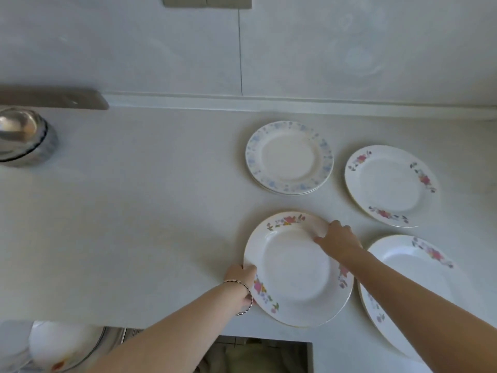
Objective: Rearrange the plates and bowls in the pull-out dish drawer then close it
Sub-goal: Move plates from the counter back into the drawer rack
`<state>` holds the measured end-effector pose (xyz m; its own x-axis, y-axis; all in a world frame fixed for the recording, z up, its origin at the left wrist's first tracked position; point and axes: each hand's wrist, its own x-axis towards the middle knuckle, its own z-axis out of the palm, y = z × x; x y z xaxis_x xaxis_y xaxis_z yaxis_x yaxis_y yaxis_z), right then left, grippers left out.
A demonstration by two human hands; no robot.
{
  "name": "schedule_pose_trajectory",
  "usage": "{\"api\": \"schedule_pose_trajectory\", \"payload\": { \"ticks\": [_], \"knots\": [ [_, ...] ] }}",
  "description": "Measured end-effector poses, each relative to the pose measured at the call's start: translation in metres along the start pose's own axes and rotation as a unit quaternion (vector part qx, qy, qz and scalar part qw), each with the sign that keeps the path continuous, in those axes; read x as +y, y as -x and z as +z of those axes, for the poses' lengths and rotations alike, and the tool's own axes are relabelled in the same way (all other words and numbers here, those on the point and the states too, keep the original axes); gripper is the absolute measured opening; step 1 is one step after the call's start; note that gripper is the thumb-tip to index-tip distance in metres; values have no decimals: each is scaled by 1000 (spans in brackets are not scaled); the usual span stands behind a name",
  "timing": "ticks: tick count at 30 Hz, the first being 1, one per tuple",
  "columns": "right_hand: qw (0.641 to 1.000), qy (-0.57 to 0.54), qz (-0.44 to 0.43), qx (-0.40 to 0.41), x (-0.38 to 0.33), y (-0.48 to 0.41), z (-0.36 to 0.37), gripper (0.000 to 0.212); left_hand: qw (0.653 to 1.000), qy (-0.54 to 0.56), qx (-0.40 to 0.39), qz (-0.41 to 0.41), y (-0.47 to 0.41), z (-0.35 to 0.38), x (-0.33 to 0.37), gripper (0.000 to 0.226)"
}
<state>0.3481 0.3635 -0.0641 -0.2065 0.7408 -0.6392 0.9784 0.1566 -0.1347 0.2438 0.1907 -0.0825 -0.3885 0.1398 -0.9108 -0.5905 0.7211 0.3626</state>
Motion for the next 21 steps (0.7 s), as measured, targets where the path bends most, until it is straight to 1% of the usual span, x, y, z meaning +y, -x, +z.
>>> {"api": "schedule_pose_trajectory", "payload": {
  "ticks": [2,4,7,9,13,17,19,21],
  "knots": [
    [1000,-16,-6,-4,-3,0,-1,60,1000,12,21,19,-8,-1,-7,27],
    [999,-13,-31,7,-11,8,-1,56,998,27,42,27,-6,-10,-12,28],
    [997,-22,-74,25,-38,33,7,50,994,46,85,54,7,-42,-18,19],
    [994,-36,-105,18,-66,58,16,48,989,60,114,69,14,-74,-26,14],
    [980,-54,-193,-11,-131,122,53,43,976,98,175,80,32,-163,-60,24],
    [963,-54,-262,-42,-193,202,121,33,959,86,252,95,53,-269,-119,13],
    [957,-51,-282,-47,-217,244,165,28,954,106,266,92,56,-324,-157,8],
    [952,-58,-296,-49,-238,285,212,28,950,142,260,99,56,-375,-198,13]
  ]
}}
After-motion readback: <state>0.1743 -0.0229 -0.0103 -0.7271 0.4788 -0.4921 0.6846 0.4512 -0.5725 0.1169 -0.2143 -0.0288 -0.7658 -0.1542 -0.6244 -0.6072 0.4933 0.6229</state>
